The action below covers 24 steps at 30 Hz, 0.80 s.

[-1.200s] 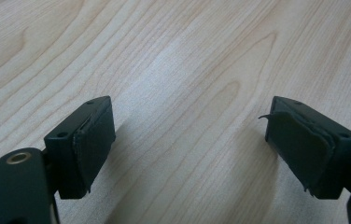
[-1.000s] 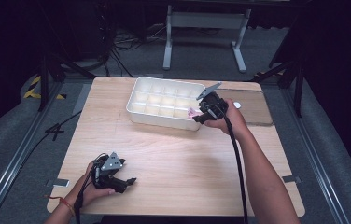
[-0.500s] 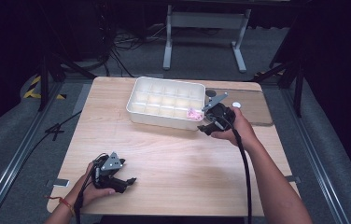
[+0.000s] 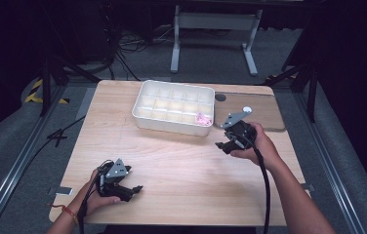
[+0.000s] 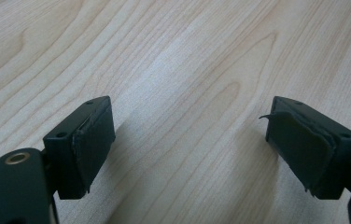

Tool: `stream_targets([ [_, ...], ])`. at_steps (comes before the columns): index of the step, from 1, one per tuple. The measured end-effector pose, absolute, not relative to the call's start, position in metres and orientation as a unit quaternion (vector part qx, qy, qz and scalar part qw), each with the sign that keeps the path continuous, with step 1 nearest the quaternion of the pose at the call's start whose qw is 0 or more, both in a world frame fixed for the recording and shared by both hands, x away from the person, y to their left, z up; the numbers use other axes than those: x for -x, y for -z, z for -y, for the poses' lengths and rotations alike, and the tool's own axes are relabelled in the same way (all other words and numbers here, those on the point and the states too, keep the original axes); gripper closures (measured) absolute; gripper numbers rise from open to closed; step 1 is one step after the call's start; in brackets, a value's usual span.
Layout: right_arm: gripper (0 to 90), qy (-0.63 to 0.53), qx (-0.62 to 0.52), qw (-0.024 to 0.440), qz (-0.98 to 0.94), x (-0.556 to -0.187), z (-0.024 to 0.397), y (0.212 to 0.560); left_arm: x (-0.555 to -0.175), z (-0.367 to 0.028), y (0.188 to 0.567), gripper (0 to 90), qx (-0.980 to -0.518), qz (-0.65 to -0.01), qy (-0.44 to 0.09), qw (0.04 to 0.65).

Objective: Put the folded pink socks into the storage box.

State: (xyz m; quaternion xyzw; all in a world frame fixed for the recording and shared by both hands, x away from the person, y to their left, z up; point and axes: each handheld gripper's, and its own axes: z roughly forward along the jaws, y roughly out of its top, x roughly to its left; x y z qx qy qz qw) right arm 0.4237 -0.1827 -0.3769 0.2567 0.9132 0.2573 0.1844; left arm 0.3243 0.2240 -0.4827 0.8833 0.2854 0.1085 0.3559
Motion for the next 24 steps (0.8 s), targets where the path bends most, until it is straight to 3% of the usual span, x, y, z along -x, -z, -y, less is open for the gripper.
stream_targets([
  [24, 34.0, -0.254, -0.26, 0.2, -0.91, -0.386, 0.219, 0.409, -0.324, -0.224, 0.483, 15.9, -0.883, -0.285, -0.109, 0.356],
])
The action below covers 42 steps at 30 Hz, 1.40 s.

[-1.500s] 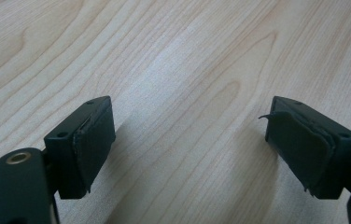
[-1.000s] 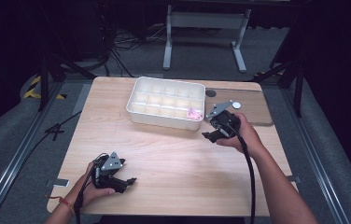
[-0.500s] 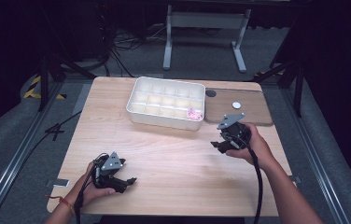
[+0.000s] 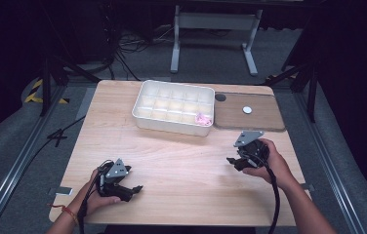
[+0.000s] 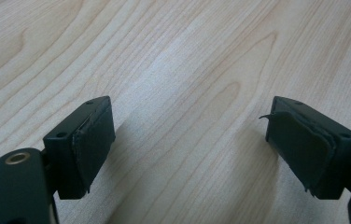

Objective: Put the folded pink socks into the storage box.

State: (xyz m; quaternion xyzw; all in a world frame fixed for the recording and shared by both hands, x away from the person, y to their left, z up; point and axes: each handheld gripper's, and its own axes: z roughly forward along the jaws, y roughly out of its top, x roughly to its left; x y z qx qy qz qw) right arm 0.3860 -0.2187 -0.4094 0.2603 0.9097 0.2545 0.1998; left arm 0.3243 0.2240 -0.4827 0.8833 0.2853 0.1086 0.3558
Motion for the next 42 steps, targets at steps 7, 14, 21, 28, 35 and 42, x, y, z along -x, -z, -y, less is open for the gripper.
stream_targets([
  [7, 33.9, -0.265, -0.269, 0.197, -0.905, -0.378, 0.23, 0.422, -0.324, -0.224, 0.483, 15.9, -0.883, -0.285, -0.108, 0.356],
  [14, 33.2, -0.284, -0.28, 0.195, -0.896, -0.363, 0.248, 0.435, -0.324, -0.224, 0.483, 15.9, -0.883, -0.286, -0.109, 0.356],
  [21, 32.8, -0.296, -0.285, 0.195, -0.891, -0.352, 0.26, 0.442, -0.324, -0.224, 0.483, 15.9, -0.883, -0.286, -0.109, 0.356],
  [28, 31.9, -0.3, -0.309, 0.196, -0.881, -0.339, 0.277, 0.452, -0.324, -0.224, 0.483, 15.9, -0.882, -0.287, -0.108, 0.357],
  [35, 30.2, -0.302, -0.337, 0.176, -0.874, -0.327, 0.29, 0.467, -0.324, -0.224, 0.483, 15.9, -0.882, -0.287, -0.108, 0.356],
  [42, 28.2, -0.34, -0.358, 0.152, -0.856, -0.309, 0.307, 0.478, -0.325, -0.224, 0.483, 15.9, -0.884, -0.284, -0.108, 0.356],
])
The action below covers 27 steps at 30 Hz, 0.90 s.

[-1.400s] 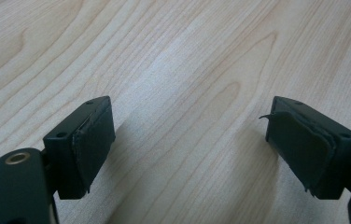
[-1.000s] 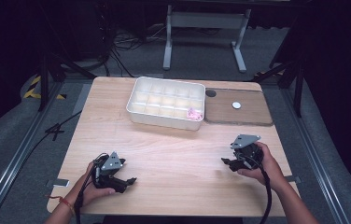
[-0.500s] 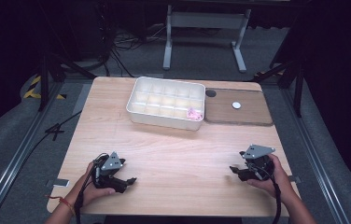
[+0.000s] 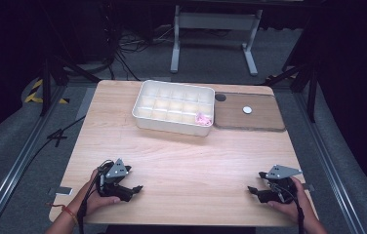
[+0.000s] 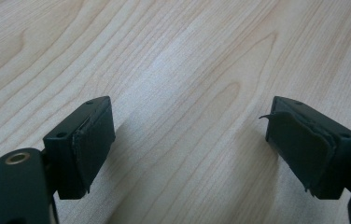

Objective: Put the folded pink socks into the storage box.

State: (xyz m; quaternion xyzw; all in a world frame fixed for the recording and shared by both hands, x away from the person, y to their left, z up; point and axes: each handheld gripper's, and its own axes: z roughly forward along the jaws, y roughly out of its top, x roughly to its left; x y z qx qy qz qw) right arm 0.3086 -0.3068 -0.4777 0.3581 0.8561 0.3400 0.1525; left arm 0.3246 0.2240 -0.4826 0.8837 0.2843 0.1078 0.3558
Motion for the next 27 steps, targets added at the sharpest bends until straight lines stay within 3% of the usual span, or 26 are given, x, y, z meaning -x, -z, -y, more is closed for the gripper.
stream_targets([
  [27, 21.3, -0.37, -0.381, 0.166, -0.831, -0.2997, 0.312, 0.4863, -0.3275, -0.2222, 0.4824, 14.9, -0.886, -0.28, -0.108, 0.354],
])
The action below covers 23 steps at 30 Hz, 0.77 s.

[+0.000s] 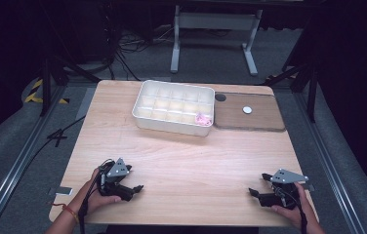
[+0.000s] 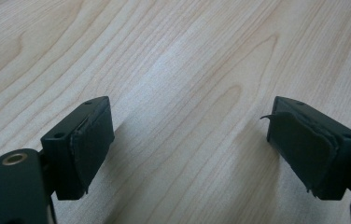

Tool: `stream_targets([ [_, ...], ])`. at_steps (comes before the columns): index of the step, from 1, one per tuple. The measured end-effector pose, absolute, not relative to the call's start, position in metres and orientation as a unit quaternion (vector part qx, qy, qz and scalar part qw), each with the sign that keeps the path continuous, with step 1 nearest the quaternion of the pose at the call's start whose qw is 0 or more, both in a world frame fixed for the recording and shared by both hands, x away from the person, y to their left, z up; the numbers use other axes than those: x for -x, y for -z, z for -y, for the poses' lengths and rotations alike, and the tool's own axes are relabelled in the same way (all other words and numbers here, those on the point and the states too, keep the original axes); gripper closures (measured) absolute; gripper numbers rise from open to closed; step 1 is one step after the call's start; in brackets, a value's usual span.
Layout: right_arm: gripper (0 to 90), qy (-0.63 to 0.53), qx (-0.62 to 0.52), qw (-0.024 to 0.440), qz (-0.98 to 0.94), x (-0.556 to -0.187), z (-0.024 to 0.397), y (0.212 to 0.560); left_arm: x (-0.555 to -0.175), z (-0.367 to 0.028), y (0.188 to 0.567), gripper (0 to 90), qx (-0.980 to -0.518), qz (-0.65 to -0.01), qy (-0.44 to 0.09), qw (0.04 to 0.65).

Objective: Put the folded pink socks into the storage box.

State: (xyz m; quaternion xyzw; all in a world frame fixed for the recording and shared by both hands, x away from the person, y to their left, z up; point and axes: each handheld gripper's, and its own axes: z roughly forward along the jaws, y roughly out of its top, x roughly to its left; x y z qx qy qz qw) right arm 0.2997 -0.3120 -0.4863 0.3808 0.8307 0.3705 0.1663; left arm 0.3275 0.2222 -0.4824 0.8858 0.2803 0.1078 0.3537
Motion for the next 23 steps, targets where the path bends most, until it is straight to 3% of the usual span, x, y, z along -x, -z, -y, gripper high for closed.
stream_targets([
  [23, 21.3, -0.37, -0.381, 0.167, -0.83, -0.2997, 0.3119, 0.4864, -0.3307, -0.2219, 0.483, 14.4, -0.88, -0.295, -0.111, 0.355],
])
